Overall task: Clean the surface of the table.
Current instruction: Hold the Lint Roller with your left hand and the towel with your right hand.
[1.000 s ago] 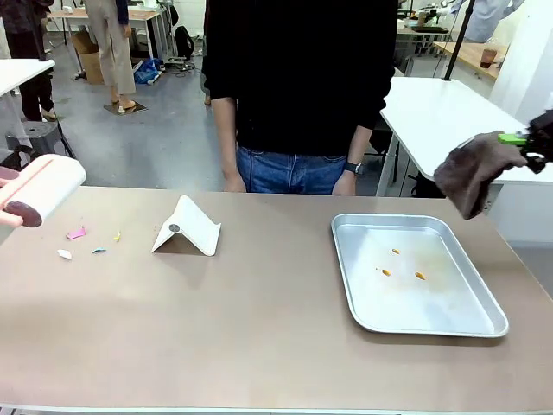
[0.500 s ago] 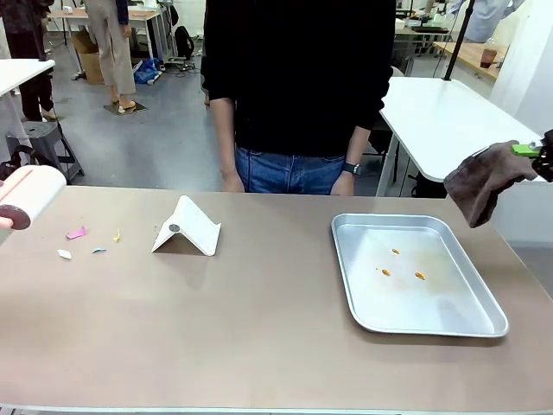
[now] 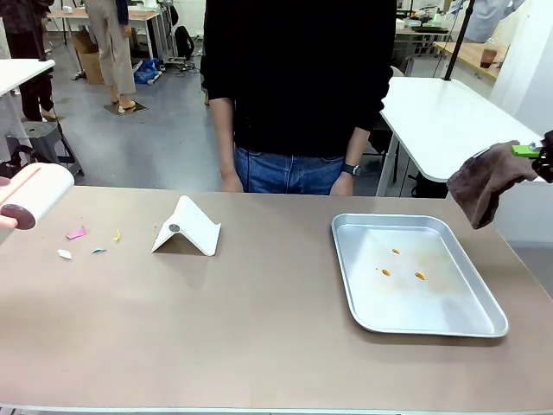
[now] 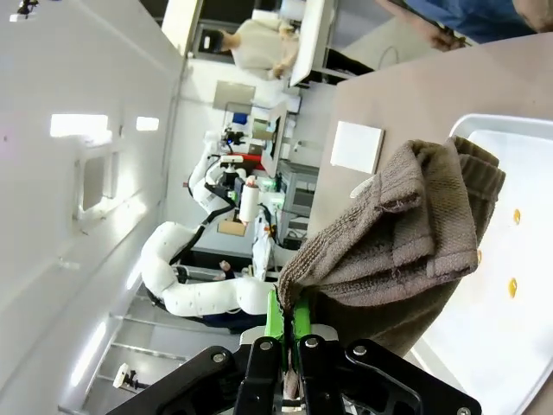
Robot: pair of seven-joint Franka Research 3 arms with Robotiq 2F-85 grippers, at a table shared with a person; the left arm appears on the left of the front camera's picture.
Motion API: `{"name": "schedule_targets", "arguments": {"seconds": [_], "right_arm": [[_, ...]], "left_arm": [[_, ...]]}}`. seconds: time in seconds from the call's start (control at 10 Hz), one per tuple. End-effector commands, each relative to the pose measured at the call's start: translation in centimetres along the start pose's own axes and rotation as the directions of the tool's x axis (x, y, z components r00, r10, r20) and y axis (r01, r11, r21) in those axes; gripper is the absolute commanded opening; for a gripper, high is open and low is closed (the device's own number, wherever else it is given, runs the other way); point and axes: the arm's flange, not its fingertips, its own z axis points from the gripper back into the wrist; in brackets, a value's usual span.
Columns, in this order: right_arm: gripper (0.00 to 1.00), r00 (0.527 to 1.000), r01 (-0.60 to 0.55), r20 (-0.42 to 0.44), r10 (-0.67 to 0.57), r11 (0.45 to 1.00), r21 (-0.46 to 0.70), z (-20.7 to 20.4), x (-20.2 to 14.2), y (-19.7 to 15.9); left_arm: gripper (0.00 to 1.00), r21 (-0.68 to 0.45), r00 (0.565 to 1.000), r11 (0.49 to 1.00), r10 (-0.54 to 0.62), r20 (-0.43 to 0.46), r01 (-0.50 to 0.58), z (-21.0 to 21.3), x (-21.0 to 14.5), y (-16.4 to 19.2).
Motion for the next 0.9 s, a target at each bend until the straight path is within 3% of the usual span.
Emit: {"name": "schedule_targets", "arguments": {"seconds": [0.0,0.8], "right_arm": [[0.0,1.0,0.008,0.008,-0.008,1.0,0.007,0.23,0.37,0.55],[0.0,1.0,0.008,0.008,-0.008,1.0,0.007,0.23,0.37,0.55]], "left_arm": [[0.0,-0.009,1.0,1.0,-0.021,-0.007,0.021,0.11,-0.43,-0.23],[0.0,-0.009,1.0,1.0,-0.021,-0.007,0.021,0.11,-0.43,-0.23]]}}
